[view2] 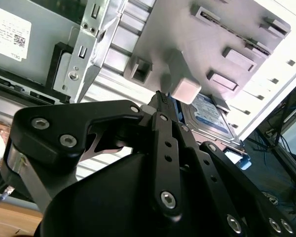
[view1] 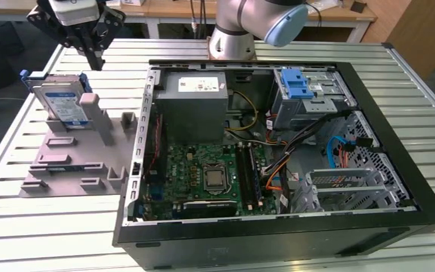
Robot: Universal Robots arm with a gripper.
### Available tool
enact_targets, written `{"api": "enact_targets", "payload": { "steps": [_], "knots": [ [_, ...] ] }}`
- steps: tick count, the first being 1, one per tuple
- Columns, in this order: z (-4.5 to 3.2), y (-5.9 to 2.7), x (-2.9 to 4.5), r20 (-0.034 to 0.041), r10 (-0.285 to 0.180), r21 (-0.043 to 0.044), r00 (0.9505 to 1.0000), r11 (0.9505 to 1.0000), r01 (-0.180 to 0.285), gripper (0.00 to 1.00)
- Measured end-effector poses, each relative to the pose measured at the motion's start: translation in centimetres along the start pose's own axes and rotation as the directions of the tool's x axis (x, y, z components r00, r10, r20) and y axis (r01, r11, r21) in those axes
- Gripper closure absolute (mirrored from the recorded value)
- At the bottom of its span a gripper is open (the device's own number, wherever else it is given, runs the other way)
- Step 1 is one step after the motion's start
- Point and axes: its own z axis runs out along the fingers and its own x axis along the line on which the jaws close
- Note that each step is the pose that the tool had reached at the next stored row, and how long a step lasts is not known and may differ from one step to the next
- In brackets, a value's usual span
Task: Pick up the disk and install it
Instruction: 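Reach for the disk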
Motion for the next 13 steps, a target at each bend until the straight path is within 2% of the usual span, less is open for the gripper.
{"api": "enact_targets", "payload": {
  "steps": [13],
  "knots": [
    [0.11, 0.11, 2.22, -0.012, 0.001, 0.001, 0.9999, 1.0, -0.001, 0.89]
  ]
}}
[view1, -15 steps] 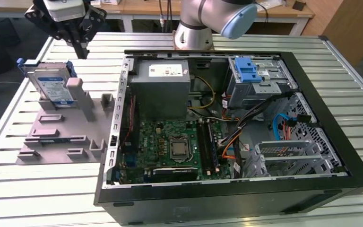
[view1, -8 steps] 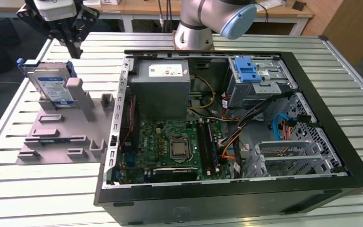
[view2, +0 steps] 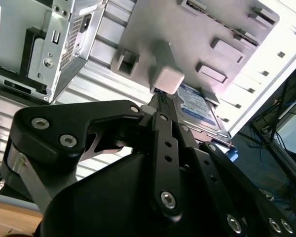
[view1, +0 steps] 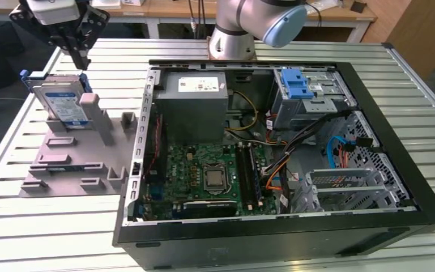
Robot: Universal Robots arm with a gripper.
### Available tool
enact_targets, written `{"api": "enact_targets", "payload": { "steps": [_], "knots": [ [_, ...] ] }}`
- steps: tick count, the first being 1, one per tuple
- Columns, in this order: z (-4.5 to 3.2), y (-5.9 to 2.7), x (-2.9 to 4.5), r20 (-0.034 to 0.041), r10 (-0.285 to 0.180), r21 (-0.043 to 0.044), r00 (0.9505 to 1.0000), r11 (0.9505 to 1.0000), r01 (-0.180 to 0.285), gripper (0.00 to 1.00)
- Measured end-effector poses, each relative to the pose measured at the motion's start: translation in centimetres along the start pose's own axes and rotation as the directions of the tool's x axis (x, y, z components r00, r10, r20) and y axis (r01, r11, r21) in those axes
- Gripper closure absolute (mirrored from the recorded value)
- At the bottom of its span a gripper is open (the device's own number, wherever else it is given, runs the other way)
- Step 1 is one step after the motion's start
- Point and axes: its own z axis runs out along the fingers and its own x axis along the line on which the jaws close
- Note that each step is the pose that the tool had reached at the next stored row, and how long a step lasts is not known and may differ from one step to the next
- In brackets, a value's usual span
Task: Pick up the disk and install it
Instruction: 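Reach for the disk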
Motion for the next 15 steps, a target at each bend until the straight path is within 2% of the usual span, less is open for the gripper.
{"api": "enact_targets", "payload": {
  "steps": [9, 15],
  "knots": [
    [0.18, 0.12, 1.49, -0.0065, 0.0, 0.0004, 1.0, 1.0, 0.0, 0.89],
    [0.36, 0.62, 2.87, -0.0087, 0.0, 0.0006, 1.0, 1.0, 0.0, 0.89]
  ]
}}
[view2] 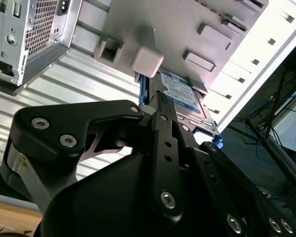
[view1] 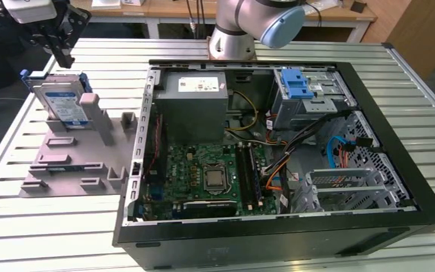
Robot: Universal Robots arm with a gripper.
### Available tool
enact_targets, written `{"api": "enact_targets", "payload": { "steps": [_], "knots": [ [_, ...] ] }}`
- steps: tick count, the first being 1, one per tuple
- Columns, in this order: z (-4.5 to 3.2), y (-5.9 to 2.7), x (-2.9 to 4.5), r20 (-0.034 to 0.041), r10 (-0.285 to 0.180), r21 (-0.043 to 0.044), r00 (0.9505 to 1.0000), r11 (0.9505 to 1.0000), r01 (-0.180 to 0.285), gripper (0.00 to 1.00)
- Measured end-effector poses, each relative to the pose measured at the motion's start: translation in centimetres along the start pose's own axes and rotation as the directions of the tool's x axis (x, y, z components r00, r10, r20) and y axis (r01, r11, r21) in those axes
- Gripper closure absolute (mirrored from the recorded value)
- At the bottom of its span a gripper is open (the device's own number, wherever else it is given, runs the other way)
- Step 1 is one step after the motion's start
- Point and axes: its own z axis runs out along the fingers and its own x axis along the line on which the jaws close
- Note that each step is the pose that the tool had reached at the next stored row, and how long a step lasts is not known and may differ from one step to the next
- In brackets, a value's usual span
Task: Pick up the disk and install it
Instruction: 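Reach for the disk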
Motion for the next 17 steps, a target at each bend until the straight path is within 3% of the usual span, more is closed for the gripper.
{"api": "enact_targets", "payload": {
  "steps": [7, 17],
  "knots": [
    [0.22, 0.85, 1.35, -0.0045, 0.0, 0.0004, 1.0, 1.0, 0.0, 0.89],
    [0.63, 1.4, 3.29, -0.0106, 0.0, 0.0008, 0.9999, 1.0, 0.0, 0.89]
  ]
}}
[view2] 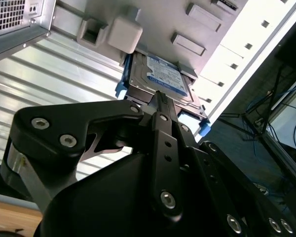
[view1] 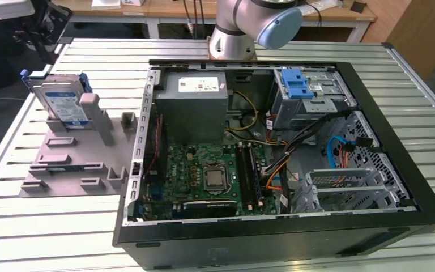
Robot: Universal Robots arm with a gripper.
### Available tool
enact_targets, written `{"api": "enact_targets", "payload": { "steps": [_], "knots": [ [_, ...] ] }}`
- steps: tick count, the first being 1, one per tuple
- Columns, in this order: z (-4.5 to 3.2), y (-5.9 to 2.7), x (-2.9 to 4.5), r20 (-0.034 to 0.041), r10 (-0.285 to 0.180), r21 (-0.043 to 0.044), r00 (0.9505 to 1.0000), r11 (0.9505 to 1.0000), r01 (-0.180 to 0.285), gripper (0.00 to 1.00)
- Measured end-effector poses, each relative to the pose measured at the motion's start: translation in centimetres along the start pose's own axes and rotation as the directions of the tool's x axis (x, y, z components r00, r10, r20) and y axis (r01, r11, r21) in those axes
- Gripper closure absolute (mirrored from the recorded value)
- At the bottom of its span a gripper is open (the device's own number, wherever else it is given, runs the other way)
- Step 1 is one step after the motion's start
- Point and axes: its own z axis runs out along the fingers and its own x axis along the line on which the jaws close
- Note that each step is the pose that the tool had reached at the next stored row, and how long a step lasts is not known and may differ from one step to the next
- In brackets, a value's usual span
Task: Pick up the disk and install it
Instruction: 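Reach for the disk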
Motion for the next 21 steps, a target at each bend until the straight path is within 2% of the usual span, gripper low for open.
{"api": "enact_targets", "payload": {
  "steps": [10, 21],
  "knots": [
    [0.36, 0.53, 1.8, -0.0071, 0.0, 0.0005, 1.0, 1.0, 0.0, 0.89],
    [0.69, 0.59, 3.55, -0.0099, 0.0, 0.0008, 1.0, 1.0, 0.0, 0.89]
  ]
}}
